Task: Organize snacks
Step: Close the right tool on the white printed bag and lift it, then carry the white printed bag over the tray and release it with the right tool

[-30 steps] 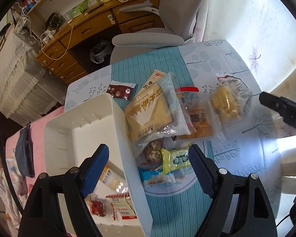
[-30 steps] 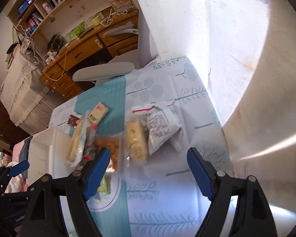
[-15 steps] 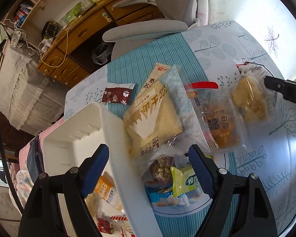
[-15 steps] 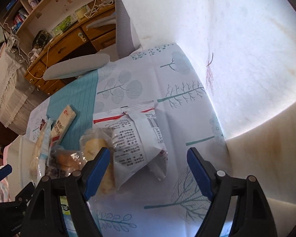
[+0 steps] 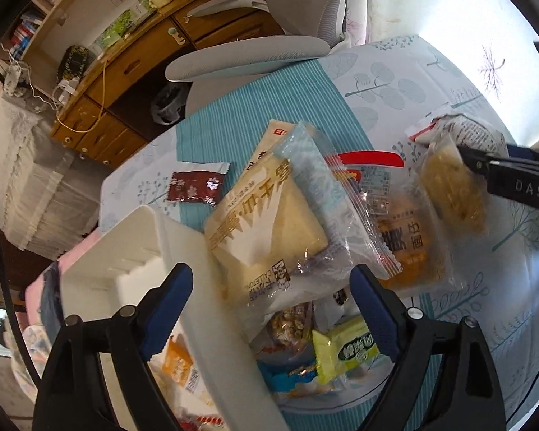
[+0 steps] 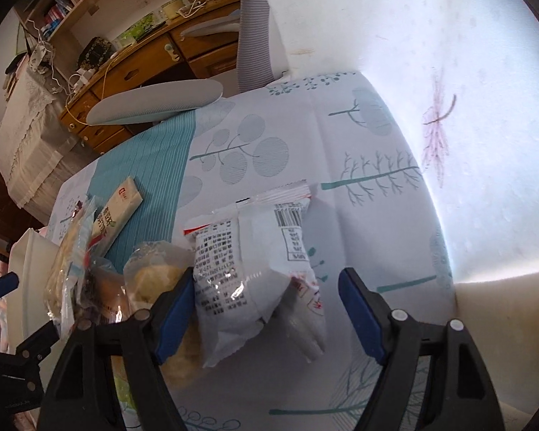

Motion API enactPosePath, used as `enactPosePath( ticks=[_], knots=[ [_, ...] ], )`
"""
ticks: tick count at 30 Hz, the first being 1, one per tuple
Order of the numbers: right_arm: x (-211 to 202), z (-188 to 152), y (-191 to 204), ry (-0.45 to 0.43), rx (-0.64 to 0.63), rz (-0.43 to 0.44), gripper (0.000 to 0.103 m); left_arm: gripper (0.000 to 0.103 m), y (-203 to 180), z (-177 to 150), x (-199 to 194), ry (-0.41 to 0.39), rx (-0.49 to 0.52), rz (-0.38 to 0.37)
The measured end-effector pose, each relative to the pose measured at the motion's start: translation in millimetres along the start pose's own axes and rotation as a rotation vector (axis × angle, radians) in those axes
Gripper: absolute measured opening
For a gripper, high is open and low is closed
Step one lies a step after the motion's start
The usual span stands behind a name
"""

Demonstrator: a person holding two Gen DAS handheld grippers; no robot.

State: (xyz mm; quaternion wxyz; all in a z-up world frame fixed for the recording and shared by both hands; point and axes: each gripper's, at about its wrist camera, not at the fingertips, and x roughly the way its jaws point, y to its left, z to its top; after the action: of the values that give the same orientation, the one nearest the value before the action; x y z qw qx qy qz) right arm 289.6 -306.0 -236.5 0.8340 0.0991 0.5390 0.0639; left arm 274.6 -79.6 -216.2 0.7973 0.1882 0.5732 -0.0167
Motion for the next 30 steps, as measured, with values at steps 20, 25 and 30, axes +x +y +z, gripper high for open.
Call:
enactPosePath(
  ticks=[20,25,30],
  knots=[
    [-18.9,-10.3,-7.5,0.063,0.055,0.043,0.057,0.014,-0.8,-2.4,1.7,-0.053,-0.069,-0.177],
    [-31.7,-13.1,-8.7,0.058,0.059,0.053,0.057,0.006,9.2,-6.5,-11.9,-0.062,-0.131,-0.200],
    [-44.6,-15.9,-7.7,0.045,0.057,0.067,0.057,0.005,11.1,-14.5,-28.9,-0.074,-0.174,-0.228]
  ],
)
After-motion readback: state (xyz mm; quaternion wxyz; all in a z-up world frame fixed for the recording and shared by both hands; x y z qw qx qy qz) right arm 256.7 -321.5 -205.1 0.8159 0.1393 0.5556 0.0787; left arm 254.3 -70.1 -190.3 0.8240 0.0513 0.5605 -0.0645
